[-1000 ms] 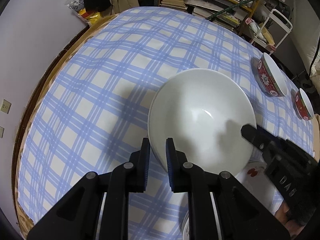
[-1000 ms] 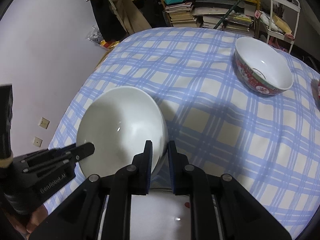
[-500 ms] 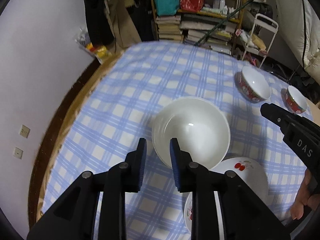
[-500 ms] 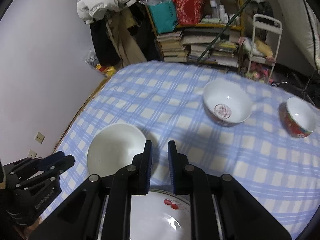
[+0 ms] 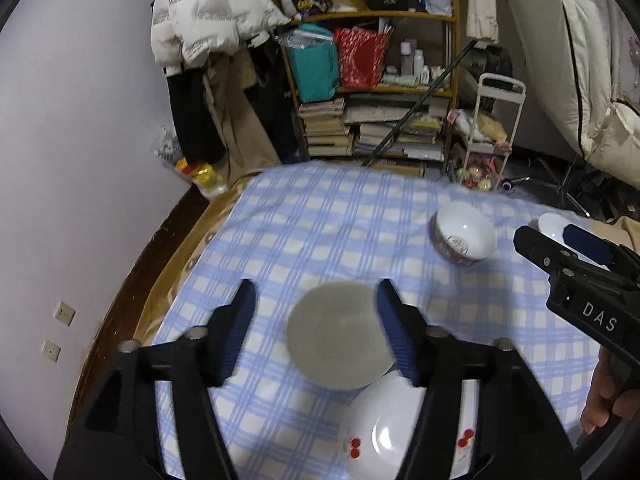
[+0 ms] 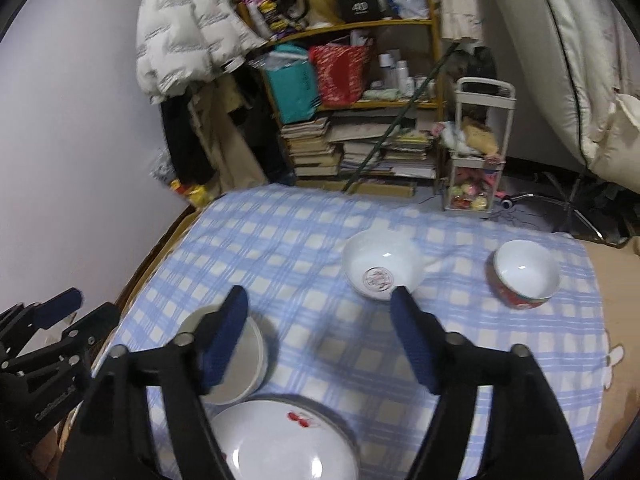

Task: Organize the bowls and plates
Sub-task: 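Lower the white bowl onto the cherry plate and open both grippers, then close the left gripper on the red-patterned bowl rim while the right gripper grips it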

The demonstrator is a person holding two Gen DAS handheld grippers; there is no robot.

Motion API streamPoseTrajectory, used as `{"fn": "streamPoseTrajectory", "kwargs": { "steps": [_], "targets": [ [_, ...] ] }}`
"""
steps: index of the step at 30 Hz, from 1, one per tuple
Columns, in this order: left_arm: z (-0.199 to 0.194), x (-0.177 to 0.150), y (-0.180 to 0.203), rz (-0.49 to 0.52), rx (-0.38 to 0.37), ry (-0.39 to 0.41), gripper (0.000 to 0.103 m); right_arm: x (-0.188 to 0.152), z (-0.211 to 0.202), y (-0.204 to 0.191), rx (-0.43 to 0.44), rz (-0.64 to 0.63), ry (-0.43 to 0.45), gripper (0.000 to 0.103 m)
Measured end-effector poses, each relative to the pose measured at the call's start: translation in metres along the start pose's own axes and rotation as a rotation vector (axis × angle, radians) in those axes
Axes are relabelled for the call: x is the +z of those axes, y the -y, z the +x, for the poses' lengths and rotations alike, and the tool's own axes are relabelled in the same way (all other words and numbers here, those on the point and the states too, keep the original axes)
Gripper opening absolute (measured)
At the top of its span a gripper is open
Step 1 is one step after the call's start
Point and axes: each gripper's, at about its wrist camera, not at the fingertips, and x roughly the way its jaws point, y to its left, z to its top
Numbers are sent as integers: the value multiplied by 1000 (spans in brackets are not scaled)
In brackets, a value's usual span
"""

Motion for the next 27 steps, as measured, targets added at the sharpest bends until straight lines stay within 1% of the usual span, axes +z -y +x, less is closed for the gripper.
{"fn": "streamPoseTrajectory", "kwargs": {
  "steps": [1, 2, 4, 7, 10, 12, 15, 18, 22, 25, 27],
  "targets": [
    [-1, 2, 4, 2, -6, 11, 75, 2, -1, 5, -9, 6, 6, 91],
    [-1, 4, 7, 6, -8, 16, 75, 5, -2, 10, -19, 10, 13, 97],
    [0, 8, 15, 22, -7, 21, 78, 10, -5, 21, -43, 27, 31, 99],
    [7, 14, 26, 34, -13, 16, 83, 16, -5, 35, -63, 43, 44, 99],
    [15, 20, 35, 30, -30, 23, 83, 22, -6, 47, -90, 42, 60, 99],
    [20, 23, 40, 20, -38, 23, 84, 28, -11, 56, -100, 47, 96, 99],
    [30, 31, 50, 27, -43, 18, 84, 37, -15, 68, -97, 76, 121, 99],
    [41, 43, 61, 54, -32, 10, 84, 46, -12, 78, -88, 92, 136, 99],
    [54, 60, 69, 47, -34, 12, 84, 56, 3, 87, -96, 65, 121, 99],
    [69, 69, 75, 44, -39, -3, 83, 60, 18, 92, -113, 30, 104, 99],
    [81, 74, 81, 45, -35, -15, 83, 59, 28, 98, -106, 9, 95, 99]
  ]
}}
